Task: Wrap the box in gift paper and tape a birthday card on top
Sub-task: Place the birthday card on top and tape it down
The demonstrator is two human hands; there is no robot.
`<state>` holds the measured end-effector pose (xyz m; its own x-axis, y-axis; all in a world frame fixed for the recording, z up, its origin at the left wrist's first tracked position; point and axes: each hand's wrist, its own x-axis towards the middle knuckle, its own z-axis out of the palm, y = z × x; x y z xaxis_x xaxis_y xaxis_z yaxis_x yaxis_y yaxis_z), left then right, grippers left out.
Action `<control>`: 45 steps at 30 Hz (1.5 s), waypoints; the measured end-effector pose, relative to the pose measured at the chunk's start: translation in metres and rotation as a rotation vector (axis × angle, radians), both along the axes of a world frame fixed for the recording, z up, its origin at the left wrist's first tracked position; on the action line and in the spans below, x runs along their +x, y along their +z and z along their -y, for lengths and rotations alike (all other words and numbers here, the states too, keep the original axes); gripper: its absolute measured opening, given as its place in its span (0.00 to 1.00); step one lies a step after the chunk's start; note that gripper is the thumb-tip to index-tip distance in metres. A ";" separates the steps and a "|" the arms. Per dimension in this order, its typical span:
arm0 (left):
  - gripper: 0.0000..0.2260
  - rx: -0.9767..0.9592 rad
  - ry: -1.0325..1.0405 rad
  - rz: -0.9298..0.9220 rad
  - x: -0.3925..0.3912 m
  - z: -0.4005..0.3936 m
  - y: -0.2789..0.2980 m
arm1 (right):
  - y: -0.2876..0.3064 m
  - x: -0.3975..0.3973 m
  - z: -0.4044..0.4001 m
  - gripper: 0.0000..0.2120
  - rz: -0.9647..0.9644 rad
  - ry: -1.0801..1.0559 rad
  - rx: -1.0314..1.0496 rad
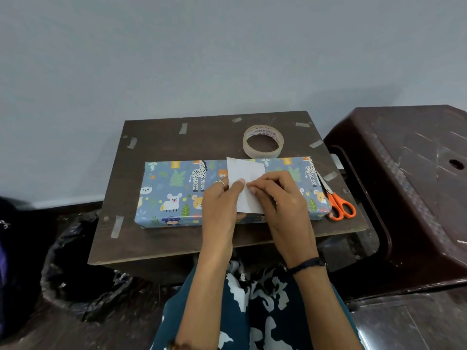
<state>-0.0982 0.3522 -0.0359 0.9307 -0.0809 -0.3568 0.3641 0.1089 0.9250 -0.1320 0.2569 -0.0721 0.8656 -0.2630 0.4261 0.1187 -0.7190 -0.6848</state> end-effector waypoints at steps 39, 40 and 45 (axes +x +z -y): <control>0.10 -0.091 -0.112 0.149 -0.002 -0.014 0.000 | 0.042 0.006 0.000 0.11 -0.146 -0.117 0.506; 0.10 -0.079 -0.095 0.185 -0.002 -0.014 0.001 | 0.045 0.006 -0.001 0.10 -0.174 -0.109 0.601; 0.13 -0.018 -0.024 0.338 -0.007 -0.015 0.007 | 0.061 0.004 -0.005 0.10 -0.227 0.003 1.232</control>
